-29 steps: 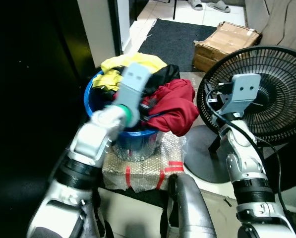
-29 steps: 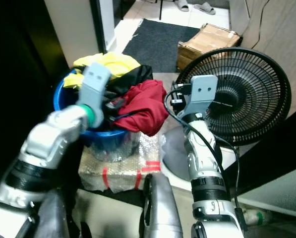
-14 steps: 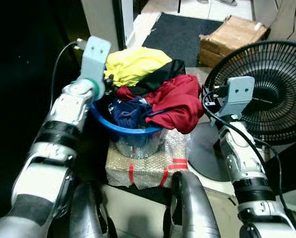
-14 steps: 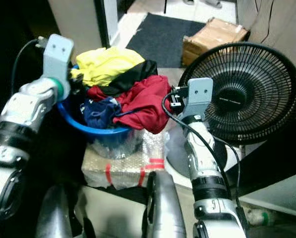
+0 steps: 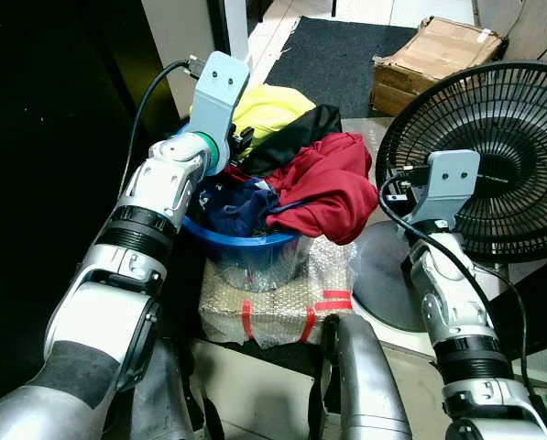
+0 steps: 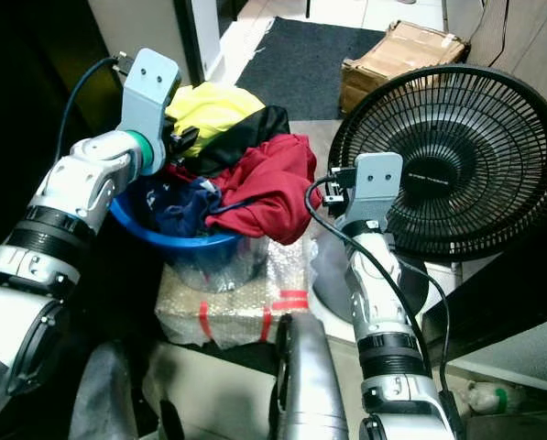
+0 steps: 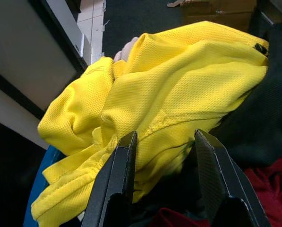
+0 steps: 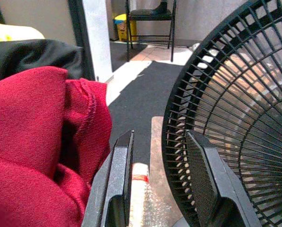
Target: Clothes washing
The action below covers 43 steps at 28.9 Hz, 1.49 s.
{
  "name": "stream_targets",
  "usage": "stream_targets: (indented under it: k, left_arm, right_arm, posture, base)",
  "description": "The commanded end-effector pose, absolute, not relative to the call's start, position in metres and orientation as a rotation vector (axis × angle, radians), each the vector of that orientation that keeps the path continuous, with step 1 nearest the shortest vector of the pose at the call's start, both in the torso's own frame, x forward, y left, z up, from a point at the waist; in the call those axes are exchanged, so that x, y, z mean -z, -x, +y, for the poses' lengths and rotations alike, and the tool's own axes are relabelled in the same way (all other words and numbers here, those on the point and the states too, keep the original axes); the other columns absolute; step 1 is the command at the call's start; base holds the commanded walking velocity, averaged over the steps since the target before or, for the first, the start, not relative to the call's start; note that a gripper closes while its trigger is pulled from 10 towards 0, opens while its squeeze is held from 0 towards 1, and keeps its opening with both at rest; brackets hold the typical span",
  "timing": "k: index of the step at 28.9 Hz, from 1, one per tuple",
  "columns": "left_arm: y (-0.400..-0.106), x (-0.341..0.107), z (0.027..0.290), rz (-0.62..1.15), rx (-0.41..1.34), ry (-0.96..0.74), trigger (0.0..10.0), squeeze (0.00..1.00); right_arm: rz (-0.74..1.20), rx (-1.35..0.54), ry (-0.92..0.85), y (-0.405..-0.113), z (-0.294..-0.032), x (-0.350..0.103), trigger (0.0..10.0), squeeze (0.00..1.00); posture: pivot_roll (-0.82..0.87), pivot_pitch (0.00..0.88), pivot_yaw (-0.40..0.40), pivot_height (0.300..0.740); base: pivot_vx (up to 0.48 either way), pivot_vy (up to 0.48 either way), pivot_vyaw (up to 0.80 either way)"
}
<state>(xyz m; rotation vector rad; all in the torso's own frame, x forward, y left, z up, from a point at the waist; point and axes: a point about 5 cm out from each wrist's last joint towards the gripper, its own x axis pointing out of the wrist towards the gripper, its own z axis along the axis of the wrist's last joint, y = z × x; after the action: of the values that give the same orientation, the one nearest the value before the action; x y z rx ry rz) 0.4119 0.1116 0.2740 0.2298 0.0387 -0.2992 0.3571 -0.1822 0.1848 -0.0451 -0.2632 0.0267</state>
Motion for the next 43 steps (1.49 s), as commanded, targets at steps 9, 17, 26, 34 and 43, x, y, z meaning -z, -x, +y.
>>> stream_targets:
  k: [9, 17, 26, 34, 43]
  left_arm:
    - [-0.404, -0.25, 0.142, 0.079, 0.196, -0.061, 10.0, 0.0]
    - [-0.397, -0.234, 0.127, 0.106, 0.218, 0.008, 10.0, 0.0]
    - [-0.389, -0.244, 0.108, 0.087, 0.279, 0.049, 10.0, 0.0]
    - [-0.401, -0.258, 0.101, -0.01, 0.259, -0.163, 10.0, 0.0]
    - [-0.407, -0.292, 0.107, -0.167, 0.317, -0.437, 10.0, 0.0]
  right_arm:
    - [-0.228, -0.103, 0.111, -0.368, -0.182, -0.189, 10.0, 0.0]
    - [-0.218, -0.117, 0.15, -0.373, -0.191, -0.195, 10.0, 0.0]
    - [-0.217, -0.109, 0.163, -0.372, -0.197, -0.195, 10.0, 0.0]
    - [-0.214, -0.098, 0.158, -0.371, -0.198, -0.192, 10.0, 0.0]
    - [-0.212, -0.075, 0.146, -0.363, -0.202, -0.186, 10.0, 0.0]
  posture:
    - [-0.01, 0.172, -0.06, 0.505]
    - [-0.04, 0.178, -0.099, 0.505]
    - [-0.05, 0.192, -0.086, 0.505]
    - [-0.05, 0.21, -0.06, 0.505]
    - [-0.04, 0.264, -0.029, 0.505]
  base:
    - [0.0, 0.0, 0.0]
    - [0.0, 0.0, 0.0]
    - [0.0, 0.0, 0.0]
    - [0.0, 0.0, 0.0]
    - [0.0, 0.0, 0.0]
